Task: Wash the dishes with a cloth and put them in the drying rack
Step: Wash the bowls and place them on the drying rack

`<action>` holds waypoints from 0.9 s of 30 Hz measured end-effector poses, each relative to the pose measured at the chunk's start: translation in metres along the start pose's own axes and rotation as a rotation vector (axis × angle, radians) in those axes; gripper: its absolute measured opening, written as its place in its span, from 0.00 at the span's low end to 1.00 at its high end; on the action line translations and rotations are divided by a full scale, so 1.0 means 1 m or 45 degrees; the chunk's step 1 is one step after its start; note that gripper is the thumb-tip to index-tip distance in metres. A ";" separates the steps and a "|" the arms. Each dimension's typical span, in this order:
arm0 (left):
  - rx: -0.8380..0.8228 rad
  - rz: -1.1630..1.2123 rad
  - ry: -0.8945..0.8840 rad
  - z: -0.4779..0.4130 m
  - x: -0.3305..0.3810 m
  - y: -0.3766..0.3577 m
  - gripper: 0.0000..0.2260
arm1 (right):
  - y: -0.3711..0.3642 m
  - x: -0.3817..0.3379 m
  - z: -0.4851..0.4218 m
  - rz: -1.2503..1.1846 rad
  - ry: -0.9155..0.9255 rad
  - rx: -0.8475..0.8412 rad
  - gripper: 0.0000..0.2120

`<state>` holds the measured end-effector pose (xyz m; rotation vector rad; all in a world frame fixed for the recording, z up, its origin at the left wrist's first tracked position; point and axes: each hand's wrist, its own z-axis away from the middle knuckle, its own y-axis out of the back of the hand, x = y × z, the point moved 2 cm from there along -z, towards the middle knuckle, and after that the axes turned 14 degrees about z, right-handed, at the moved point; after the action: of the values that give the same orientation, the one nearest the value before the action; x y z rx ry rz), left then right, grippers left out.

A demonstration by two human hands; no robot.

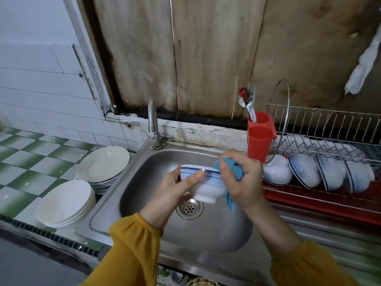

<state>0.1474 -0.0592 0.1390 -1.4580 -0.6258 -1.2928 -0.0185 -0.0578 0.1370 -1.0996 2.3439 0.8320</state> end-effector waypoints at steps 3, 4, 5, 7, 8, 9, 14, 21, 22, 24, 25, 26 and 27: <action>0.016 -0.092 0.029 -0.004 0.003 0.002 0.33 | -0.004 -0.007 -0.003 -0.049 0.157 -0.120 0.09; 0.004 -0.104 0.025 -0.004 0.004 0.003 0.32 | -0.004 -0.009 -0.005 -0.126 0.128 -0.132 0.11; -0.012 -0.115 0.004 -0.004 0.005 0.005 0.31 | -0.004 -0.011 -0.007 -0.231 0.052 -0.122 0.12; -0.003 -0.139 -0.064 -0.003 0.006 0.009 0.28 | 0.000 -0.015 -0.015 -0.539 -0.313 -0.025 0.11; 0.023 -0.168 -0.111 -0.003 0.005 0.011 0.29 | 0.000 -0.015 -0.021 -0.704 -0.566 0.034 0.11; 0.065 -0.226 -0.174 -0.003 0.004 0.013 0.31 | -0.002 -0.013 -0.027 -0.792 -0.789 0.025 0.11; 0.125 -0.510 -0.471 -0.001 0.002 0.005 0.41 | -0.014 -0.040 -0.030 -0.106 -0.611 -0.848 0.22; 0.147 -0.543 -0.659 -0.001 0.005 0.016 0.42 | -0.010 -0.042 -0.019 -0.027 -0.282 -1.085 0.20; 0.139 -0.552 -0.688 0.000 0.006 0.014 0.43 | -0.004 -0.040 -0.026 -0.133 -0.323 -1.130 0.20; 0.137 -0.580 -0.740 0.003 0.011 0.007 0.44 | 0.005 -0.037 -0.038 -0.230 -0.396 -0.979 0.20; 0.132 -0.600 -0.765 0.002 0.013 0.003 0.45 | 0.006 -0.035 -0.040 -0.210 -0.428 -0.803 0.20; 0.118 -0.619 -0.784 0.001 0.014 0.001 0.46 | 0.003 -0.034 -0.039 -0.172 -0.446 -0.650 0.19; 0.100 -0.640 -0.801 0.000 0.017 0.000 0.46 | -0.001 -0.038 -0.037 -0.147 -0.435 -0.581 0.19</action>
<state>0.1518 -0.0635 0.1543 -1.7088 -1.5172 -1.1386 0.0004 -0.0626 0.1863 -1.1407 1.8376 1.4304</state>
